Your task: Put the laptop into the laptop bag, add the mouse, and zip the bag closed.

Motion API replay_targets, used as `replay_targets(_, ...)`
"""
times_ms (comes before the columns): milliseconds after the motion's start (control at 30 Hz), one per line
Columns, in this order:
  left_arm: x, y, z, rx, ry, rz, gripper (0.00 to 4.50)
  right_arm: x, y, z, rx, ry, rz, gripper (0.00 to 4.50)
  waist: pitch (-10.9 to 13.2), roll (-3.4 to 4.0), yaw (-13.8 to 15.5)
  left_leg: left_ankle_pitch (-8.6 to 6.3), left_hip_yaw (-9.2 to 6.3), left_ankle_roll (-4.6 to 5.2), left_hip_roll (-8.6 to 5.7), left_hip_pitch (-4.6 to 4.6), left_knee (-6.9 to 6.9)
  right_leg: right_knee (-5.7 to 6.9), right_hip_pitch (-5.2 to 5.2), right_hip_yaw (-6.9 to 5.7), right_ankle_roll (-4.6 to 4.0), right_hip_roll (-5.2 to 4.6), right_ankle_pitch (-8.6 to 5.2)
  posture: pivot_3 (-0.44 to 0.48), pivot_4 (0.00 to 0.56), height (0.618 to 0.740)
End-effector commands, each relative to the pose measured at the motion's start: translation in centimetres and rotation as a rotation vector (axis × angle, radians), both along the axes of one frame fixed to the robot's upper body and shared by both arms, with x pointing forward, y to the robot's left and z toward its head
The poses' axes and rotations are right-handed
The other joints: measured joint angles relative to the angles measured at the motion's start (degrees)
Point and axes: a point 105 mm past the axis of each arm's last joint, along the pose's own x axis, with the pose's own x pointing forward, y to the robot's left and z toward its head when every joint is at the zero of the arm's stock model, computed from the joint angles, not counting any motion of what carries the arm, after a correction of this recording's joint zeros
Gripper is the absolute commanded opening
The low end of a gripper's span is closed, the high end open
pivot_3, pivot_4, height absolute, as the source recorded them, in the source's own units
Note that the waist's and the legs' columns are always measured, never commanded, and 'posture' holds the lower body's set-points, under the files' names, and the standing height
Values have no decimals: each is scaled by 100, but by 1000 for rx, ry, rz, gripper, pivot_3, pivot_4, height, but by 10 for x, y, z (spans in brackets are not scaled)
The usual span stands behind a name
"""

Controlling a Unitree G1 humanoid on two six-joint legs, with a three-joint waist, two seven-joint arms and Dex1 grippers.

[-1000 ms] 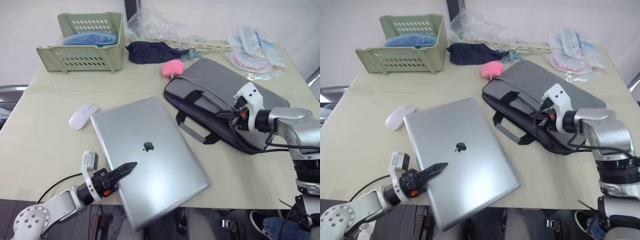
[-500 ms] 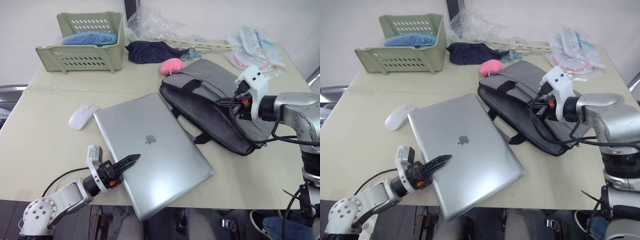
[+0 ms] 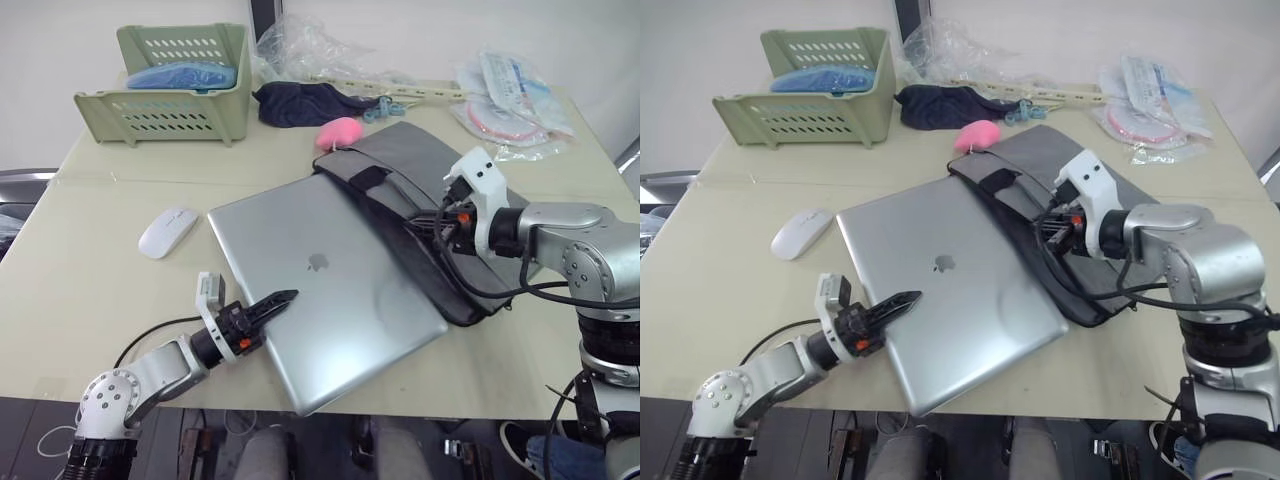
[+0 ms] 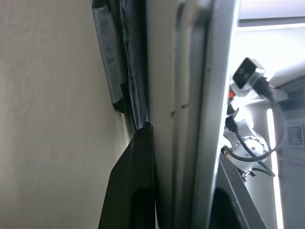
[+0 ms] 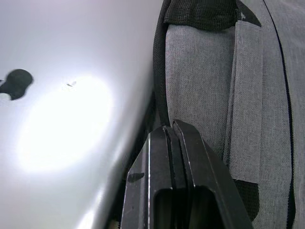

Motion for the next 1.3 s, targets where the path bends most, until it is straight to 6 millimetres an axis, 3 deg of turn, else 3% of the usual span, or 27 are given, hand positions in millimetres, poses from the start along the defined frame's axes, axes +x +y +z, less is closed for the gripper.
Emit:
replay_targets(33,-1,-9,26,-95,-74,-61,323,-3,4,24,32,-91,6,90,0,0,-4,0,0,0,0,1,0,1,0,0,0,0,0,0,150,740)
replay_targets(267,18,-19,31,-101,-91,-56,323,-5,13,24,70,-74,28,90,0,0,1,1,3,-1,0,-1,0,1,0,-3,0,1,0,0,150,740)
replay_targets(433,33,-23,21,4,-101,-106,323,-4,16,21,73,-69,30,90,0,0,-10,2,24,-3,-3,-3,2,4,2,-6,2,3,1,0,150,740)
replay_targets(633,41,-15,10,50,-94,-105,323,-3,14,19,68,-70,23,90,-2,3,-14,4,24,-5,1,2,-10,-3,1,-7,2,14,1,0,150,740)
replay_targets(933,53,7,16,68,-126,-126,323,-3,14,17,71,-71,14,90,-2,3,-26,19,27,-32,8,6,-6,7,2,0,1,21,1,0,150,740)
replay_targets(1300,64,-26,41,-61,-119,-103,323,-3,16,16,82,-75,13,90,-2,2,19,25,4,-39,6,-6,-6,5,2,0,1,18,1,0,150,740)
